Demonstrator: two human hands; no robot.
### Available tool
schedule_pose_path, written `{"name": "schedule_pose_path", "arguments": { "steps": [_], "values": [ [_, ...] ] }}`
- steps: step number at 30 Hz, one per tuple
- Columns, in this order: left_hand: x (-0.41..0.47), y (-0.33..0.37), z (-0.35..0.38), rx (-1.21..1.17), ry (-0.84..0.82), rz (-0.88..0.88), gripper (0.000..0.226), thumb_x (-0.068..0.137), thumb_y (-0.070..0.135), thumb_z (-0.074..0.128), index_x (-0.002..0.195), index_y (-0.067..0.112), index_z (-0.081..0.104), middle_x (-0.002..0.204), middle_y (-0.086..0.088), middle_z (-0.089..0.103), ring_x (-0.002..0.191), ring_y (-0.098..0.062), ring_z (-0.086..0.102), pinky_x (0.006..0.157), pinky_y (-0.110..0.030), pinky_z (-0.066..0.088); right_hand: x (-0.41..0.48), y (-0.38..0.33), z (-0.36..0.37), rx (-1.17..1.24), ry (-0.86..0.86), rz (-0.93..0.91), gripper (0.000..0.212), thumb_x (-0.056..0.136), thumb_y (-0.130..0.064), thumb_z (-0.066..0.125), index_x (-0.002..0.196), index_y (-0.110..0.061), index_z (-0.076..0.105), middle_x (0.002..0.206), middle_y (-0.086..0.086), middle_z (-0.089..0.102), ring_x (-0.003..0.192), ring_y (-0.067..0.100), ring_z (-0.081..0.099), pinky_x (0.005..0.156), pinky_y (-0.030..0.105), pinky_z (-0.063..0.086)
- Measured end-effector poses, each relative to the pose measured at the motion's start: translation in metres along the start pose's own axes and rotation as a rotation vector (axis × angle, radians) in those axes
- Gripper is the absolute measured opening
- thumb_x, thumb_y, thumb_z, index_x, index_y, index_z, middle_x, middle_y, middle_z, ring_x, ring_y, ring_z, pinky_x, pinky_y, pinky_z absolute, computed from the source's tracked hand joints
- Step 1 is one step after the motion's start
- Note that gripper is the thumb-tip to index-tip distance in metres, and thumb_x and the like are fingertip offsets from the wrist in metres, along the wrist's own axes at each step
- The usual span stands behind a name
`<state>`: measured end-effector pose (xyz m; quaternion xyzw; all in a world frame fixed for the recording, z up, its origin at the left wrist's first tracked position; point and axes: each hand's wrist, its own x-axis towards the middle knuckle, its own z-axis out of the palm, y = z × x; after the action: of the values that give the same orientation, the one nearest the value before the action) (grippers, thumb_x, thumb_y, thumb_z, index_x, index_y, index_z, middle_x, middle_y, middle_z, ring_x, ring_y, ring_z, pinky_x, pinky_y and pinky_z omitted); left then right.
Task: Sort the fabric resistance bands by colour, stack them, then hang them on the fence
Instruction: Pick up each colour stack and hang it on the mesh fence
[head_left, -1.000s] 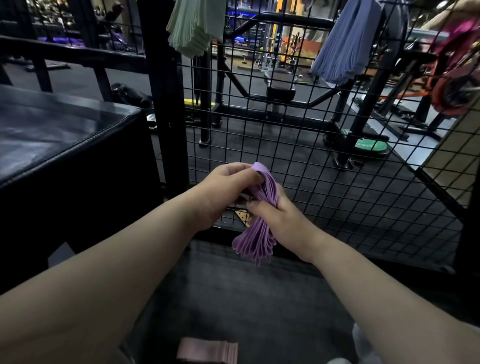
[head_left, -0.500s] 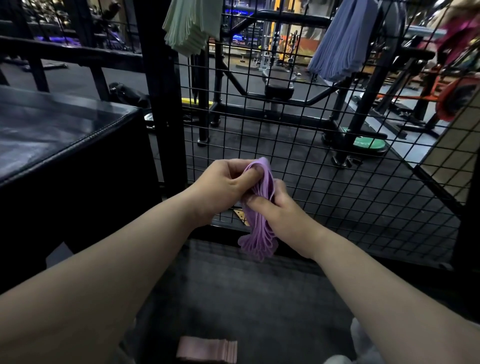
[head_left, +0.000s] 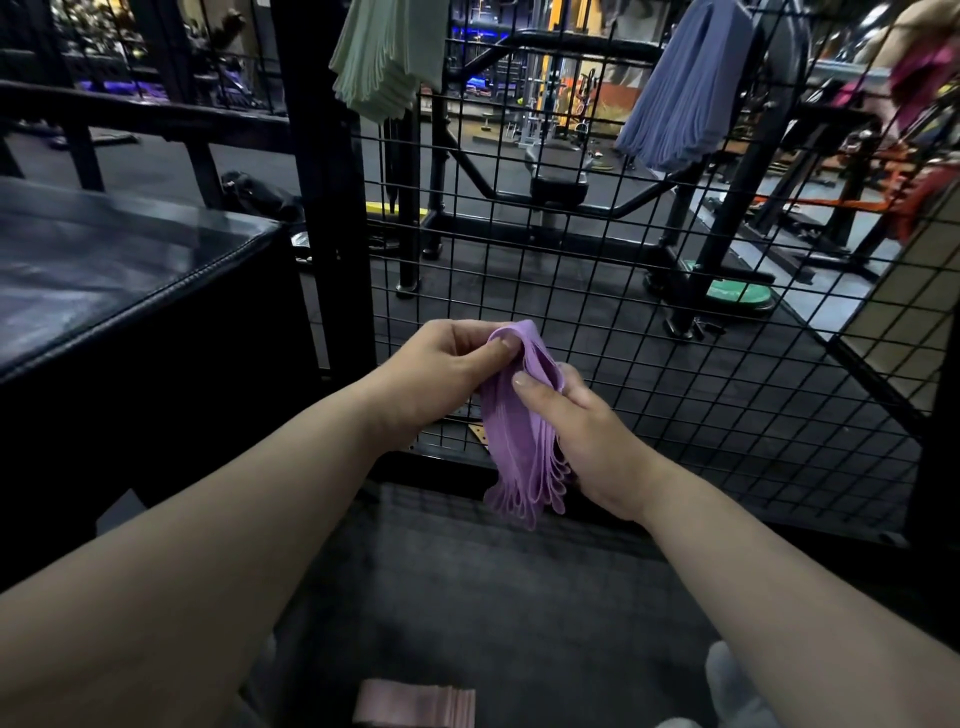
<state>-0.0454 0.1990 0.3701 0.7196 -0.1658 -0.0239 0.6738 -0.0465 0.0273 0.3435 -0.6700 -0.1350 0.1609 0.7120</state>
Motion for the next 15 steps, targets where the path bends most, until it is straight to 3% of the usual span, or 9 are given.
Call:
{"name": "schedule_pose_path", "arguments": {
  "steps": [4,7,10,12,13,15],
  "values": [
    [0.0,0.001,-0.001,0.015,-0.025,-0.002,0.027,0.103,0.015,0.048,0.115,0.005,0.069,0.104,-0.015,0.073,0.094,-0.022,0.067,0.093,-0.04,0.054,0.001,0.001,-0.001,0.038,0.032,-0.004,0.039,0.093,-0.034,0.063,0.127,-0.018,0.052,0.127,0.013,0.064,0.119,0.027,0.062,0.105,0.047,0.047],
    [-0.002,0.003,0.002,0.099,-0.009,0.024,0.024,0.102,0.01,0.05,0.114,0.008,0.07,0.108,-0.021,0.071,0.092,-0.022,0.065,0.093,-0.049,0.052,0.0,0.001,-0.001,0.044,0.009,-0.008,0.035,0.097,-0.03,0.056,0.129,-0.018,0.051,0.126,0.011,0.066,0.116,0.023,0.064,0.102,0.043,0.05],
    [-0.002,0.0,0.008,0.258,0.112,0.066,0.025,0.099,0.006,0.051,0.106,0.018,0.072,0.089,-0.015,0.074,0.072,-0.014,0.062,0.069,-0.044,0.057,-0.001,0.001,0.0,0.012,-0.002,-0.009,0.029,0.101,-0.029,0.051,0.127,-0.018,0.049,0.124,0.011,0.066,0.113,0.022,0.066,0.098,0.038,0.053],
    [-0.002,-0.003,0.012,0.375,0.19,0.079,0.026,0.096,0.007,0.05,0.105,0.02,0.071,0.066,0.004,0.071,0.054,-0.005,0.056,0.052,-0.024,0.049,-0.001,0.004,0.002,-0.05,0.032,-0.012,0.027,0.102,-0.029,0.049,0.126,-0.018,0.047,0.122,0.01,0.065,0.109,0.02,0.066,0.094,0.035,0.054],
    [-0.002,-0.004,0.014,0.438,0.223,0.087,0.027,0.095,0.008,0.05,0.107,0.02,0.07,0.064,0.008,0.07,0.053,-0.003,0.056,0.051,-0.022,0.048,-0.001,0.004,0.003,-0.112,0.06,-0.024,0.027,0.103,-0.029,0.049,0.126,-0.017,0.046,0.119,0.007,0.065,0.107,0.016,0.066,0.091,0.031,0.055],
    [-0.002,-0.006,0.017,0.524,0.255,0.099,0.028,0.092,0.014,0.049,0.109,0.023,0.068,0.077,0.005,0.072,0.068,-0.01,0.065,0.065,-0.03,0.055,0.0,0.005,0.005,-0.263,0.107,-0.081,0.024,0.103,-0.028,0.046,0.124,-0.016,0.044,0.114,-0.001,0.061,0.103,0.008,0.06,0.088,0.025,0.051]
  ]
}}
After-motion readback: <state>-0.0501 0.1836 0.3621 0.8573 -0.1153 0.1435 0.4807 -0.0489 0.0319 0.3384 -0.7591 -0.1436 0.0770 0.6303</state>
